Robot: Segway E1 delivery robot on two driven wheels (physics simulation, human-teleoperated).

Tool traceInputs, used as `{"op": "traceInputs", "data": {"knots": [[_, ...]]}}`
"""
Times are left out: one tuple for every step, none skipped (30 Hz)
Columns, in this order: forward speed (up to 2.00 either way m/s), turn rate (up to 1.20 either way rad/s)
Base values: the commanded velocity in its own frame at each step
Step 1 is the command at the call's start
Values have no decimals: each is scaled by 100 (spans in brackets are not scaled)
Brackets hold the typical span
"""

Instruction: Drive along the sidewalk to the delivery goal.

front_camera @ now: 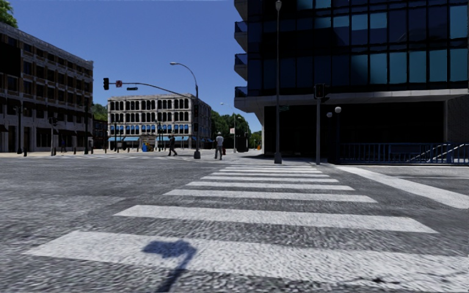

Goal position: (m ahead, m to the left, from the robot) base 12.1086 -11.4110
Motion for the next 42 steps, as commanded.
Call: {"op": "traceInputs", "data": {"knots": [[200,0],[200,0],[200,0],[200,0],[200,0],[200,0],[200,0],[200,0],[200,0],[200,0],[200,0],[200,0],[200,0],[200,0],[200,0],[200,0],[200,0],[200,0],[200,0],[200,0],[200,0],[200,0],[200,0],[200,0],[200,0],[200,-3],[200,-22],[200,-22],[200,-28],[200,-29],[200,-29],[200,-30],[200,-30],[200,-30],[200,-30],[200,-30],[200,-30],[200,-30],[200,-30],[200,-30],[200,-30],[200,-30]]}}
